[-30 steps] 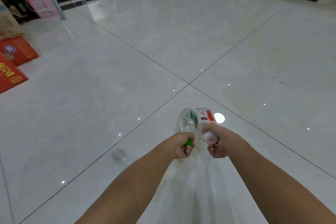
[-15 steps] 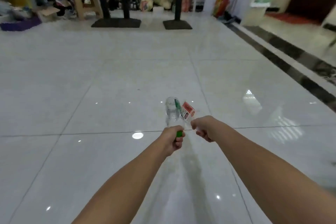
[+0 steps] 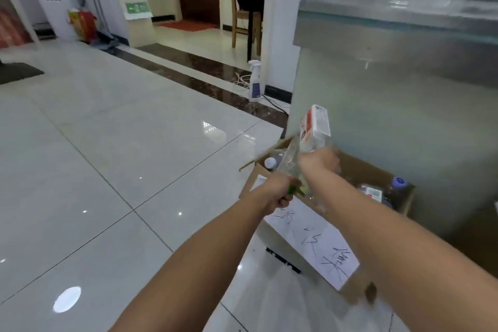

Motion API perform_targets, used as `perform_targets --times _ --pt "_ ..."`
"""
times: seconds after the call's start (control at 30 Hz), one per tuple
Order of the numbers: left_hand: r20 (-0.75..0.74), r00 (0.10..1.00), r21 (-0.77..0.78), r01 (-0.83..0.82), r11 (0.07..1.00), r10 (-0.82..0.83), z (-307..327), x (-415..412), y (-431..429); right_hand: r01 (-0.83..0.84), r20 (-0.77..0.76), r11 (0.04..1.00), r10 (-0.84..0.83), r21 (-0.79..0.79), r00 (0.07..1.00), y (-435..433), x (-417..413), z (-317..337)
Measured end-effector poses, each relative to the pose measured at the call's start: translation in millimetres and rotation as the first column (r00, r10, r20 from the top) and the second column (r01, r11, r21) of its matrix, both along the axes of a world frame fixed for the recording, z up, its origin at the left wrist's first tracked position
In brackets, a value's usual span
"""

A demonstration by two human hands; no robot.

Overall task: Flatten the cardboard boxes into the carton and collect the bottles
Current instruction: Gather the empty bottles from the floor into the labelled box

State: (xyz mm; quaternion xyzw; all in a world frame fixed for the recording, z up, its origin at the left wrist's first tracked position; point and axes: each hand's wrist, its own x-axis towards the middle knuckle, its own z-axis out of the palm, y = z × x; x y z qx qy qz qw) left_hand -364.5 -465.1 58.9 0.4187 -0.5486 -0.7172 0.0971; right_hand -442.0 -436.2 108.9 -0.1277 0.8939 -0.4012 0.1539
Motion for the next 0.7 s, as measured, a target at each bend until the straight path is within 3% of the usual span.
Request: perform_targets --times 0.07,0.23,0.43,0.63,0.7 --pt "0.079 0.989 -0.112 0.137 0.984 -0.128 -4 -37 19 0.064 -0.001 0.998 -0.064 0.001 0.998 17 -30 0" --pt "0.247 0.933 -0.330 0.337 0.882 -0.264 -19 -95 35 0.141 0.021 0.990 -0.141 0.011 0.990 35 -74 -24" --pt "0.349 0.923 -0.432 0.310 0.847 -0.159 -22 -127 18 0.213 0.184 0.976 -0.219 0.053 0.958 48 -106 -38" --pt "0.628 0.768 -0.555 0.555 0.620 -0.125 -53 -130 10 0.132 0.256 0.981 -0.166 0.145 0.952 45 -117 -72" --pt "0.652 0.752 -0.565 0.563 0.604 -0.092 -60 -134 15 0.155 0.285 0.977 -0.192 0.147 0.939 40 -114 -77"
